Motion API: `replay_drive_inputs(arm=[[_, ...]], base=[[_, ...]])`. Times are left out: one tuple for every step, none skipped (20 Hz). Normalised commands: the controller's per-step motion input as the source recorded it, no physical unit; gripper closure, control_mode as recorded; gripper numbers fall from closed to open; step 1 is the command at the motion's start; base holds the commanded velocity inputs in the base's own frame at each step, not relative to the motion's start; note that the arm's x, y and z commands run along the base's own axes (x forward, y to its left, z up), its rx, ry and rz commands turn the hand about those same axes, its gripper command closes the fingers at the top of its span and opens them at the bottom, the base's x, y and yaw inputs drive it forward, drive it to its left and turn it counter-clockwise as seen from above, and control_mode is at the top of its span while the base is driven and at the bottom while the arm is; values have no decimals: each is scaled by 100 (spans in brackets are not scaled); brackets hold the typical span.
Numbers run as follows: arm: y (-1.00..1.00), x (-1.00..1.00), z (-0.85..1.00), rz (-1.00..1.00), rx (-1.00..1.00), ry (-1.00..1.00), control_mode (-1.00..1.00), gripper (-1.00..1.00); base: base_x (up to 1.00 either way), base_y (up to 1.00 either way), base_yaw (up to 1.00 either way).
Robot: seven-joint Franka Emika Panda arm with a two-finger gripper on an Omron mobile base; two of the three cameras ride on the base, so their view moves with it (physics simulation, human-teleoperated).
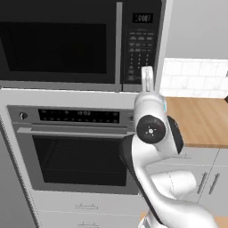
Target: Open the microwave, place the bowl with waffle inside the microwave, then close the microwave door and turn it on.
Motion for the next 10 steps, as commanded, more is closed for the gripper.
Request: replay_drive_inputs(arm=[[-5,58,0,15,6,5,-100,100],[-2,58,0,15,5,5,-100,100],[0,54,0,15,3,4,-100,100],[0,54,0,15,0,6,-100,100],[0,54,0,15,0,8,-100,100],[0,53,-1,14,0,7,-100,100],[0,51,-1,12,0,7,-100,100],[0,54,0,11,0,10,-100,100],[0,54,0,9,0,9,-100,100],[0,59,0,8,0,11,-100,100]], base=[[0,0,0],[0,0,0],[0,0,0],[0,0,0],[0,0,0],[0,0,0],[0,0,0],[0,0,0],[0,0,0],[0,0,0]])
